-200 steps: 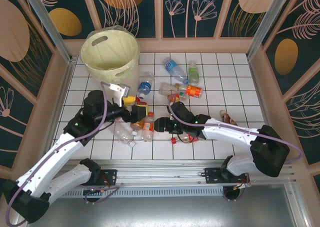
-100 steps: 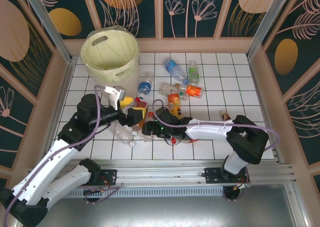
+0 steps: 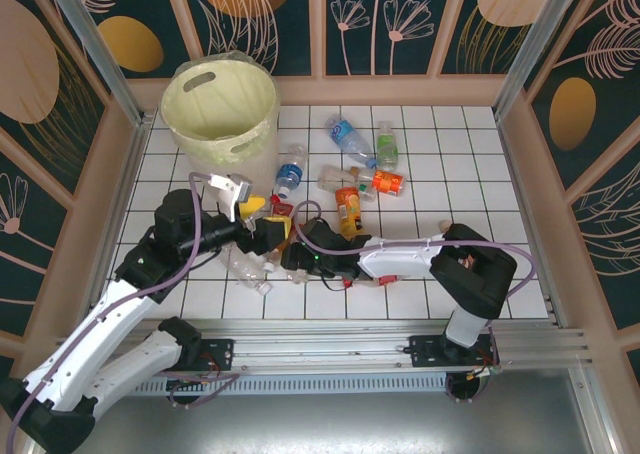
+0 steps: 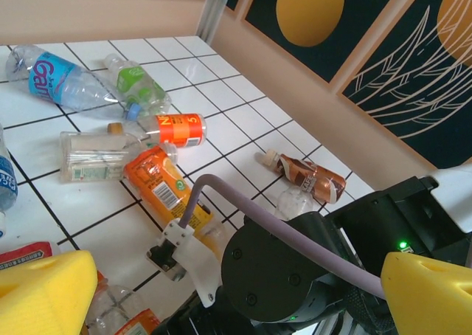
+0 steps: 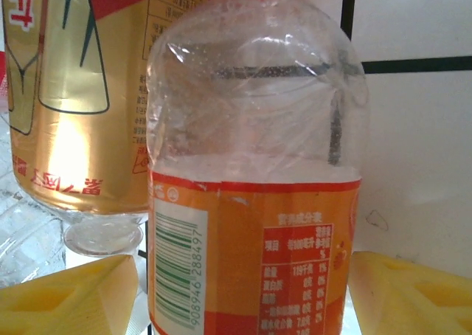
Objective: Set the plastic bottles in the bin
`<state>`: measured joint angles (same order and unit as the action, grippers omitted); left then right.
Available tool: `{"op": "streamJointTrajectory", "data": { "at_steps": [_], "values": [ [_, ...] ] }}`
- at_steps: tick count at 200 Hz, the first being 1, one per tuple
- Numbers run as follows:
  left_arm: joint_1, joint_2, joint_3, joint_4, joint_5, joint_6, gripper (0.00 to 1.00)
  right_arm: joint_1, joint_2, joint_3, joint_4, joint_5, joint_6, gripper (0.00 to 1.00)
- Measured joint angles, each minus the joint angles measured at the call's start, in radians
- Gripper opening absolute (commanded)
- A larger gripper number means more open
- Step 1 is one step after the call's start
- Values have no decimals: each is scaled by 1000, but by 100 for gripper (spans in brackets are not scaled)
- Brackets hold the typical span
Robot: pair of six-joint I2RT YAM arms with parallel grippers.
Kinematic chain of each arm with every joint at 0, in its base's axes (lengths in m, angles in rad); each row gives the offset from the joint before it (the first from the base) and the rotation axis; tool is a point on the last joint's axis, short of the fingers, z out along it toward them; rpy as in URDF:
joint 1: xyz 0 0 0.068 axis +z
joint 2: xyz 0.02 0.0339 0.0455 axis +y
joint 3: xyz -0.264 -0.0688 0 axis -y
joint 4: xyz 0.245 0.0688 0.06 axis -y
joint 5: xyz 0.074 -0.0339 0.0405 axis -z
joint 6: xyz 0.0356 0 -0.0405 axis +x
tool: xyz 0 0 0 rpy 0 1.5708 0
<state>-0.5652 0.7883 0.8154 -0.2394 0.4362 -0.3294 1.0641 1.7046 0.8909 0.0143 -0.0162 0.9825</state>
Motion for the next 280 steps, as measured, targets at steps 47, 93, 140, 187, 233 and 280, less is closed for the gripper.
{"op": "streamJointTrajectory", "data": {
  "at_steps": [47,93,140,187,233,280],
  "values": [
    [0,56,3,11,-20,-39,99,-2,0,-71,66,23,-30,67],
    [0,63,3,27,-89,-99,99,-12,-10,-117,140,11,-113,61],
    [0,32,-11,23,-166,-165,98,-42,-39,-192,251,-35,-193,61],
    [0,32,-16,-23,-217,-228,98,-51,-82,-274,346,-34,-267,61],
    [0,61,-36,-35,-219,-273,97,-51,-164,-338,401,-30,-326,61],
    [0,105,-74,12,-180,-323,95,-51,-267,-350,413,-15,-381,61]
  ]
}}
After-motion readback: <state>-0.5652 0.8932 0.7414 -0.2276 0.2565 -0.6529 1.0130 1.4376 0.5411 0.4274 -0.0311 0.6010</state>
